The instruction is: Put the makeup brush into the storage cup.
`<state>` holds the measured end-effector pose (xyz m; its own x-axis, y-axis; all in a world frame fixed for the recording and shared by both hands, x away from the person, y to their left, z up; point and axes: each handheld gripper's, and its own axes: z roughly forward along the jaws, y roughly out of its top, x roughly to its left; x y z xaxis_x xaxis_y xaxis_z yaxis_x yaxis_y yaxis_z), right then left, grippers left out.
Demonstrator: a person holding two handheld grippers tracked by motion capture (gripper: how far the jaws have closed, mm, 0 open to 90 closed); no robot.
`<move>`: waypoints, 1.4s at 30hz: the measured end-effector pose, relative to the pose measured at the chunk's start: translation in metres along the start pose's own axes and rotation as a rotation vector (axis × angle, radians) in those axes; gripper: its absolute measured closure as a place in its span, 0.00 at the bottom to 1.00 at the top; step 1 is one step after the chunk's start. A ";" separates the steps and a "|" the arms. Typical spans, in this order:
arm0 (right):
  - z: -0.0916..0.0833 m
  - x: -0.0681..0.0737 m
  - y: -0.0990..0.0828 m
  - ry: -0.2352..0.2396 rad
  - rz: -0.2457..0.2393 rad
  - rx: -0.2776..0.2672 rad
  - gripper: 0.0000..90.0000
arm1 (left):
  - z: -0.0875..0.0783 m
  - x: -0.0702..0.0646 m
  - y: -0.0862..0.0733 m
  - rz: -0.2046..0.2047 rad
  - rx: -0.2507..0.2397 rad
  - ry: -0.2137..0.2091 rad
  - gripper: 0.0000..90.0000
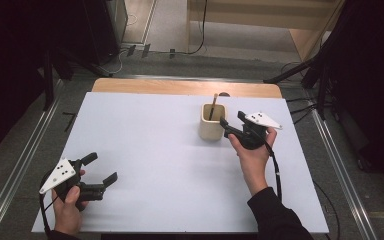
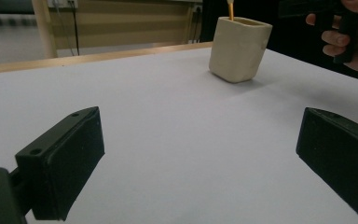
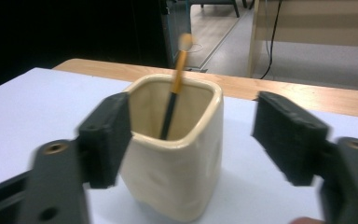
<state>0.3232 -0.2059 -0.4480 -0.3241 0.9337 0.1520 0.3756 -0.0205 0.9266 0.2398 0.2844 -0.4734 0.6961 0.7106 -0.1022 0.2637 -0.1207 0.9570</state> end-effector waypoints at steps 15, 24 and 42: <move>-0.028 -0.015 -0.020 0.037 -0.019 0.010 0.14 | 0.000 -0.001 0.000 0.000 -0.001 0.000 0.01; -0.042 -0.022 -0.034 0.045 -0.027 0.018 0.04 | 0.001 -0.002 0.001 0.002 -0.001 0.003 0.01; -0.070 -0.027 -0.053 0.041 -0.103 -0.001 0.00 | -0.001 -0.001 0.002 0.002 -0.013 0.005 0.01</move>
<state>0.2509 -0.2548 -0.4769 -0.3961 0.9155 0.0697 0.3378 0.0747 0.9382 0.2391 0.2843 -0.4715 0.6936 0.7136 -0.0987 0.2534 -0.1134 0.9607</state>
